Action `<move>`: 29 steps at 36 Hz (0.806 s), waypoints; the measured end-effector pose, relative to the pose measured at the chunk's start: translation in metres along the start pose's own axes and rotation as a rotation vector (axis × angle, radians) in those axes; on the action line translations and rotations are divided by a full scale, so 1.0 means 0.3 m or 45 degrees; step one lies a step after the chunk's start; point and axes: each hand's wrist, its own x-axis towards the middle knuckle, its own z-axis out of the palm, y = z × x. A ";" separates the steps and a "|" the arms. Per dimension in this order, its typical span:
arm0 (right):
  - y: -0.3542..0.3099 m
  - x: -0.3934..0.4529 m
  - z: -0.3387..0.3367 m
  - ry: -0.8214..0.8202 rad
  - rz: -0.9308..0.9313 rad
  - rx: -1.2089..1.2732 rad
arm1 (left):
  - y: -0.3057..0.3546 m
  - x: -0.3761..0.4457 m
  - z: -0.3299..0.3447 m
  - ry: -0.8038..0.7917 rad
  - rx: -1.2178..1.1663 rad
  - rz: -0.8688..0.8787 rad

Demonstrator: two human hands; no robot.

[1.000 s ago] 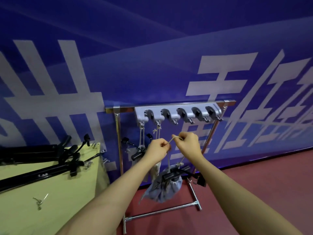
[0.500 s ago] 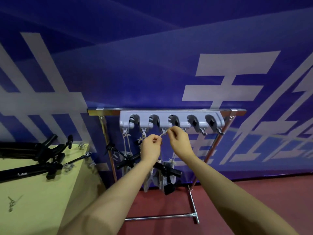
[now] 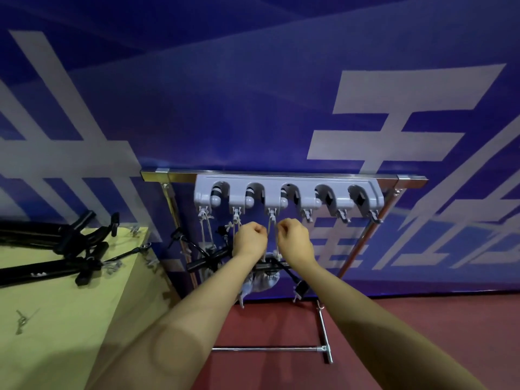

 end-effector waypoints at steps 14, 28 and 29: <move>-0.116 -0.188 0.054 -0.093 0.037 0.129 | -0.146 -0.095 -0.224 -0.050 -0.143 -0.016; -0.455 -0.498 0.374 -0.258 -0.072 0.258 | -0.496 -0.278 -0.698 -0.017 -0.042 0.115; -0.471 -0.508 0.381 -0.269 -0.071 0.281 | -0.508 -0.284 -0.712 -0.016 -0.035 0.126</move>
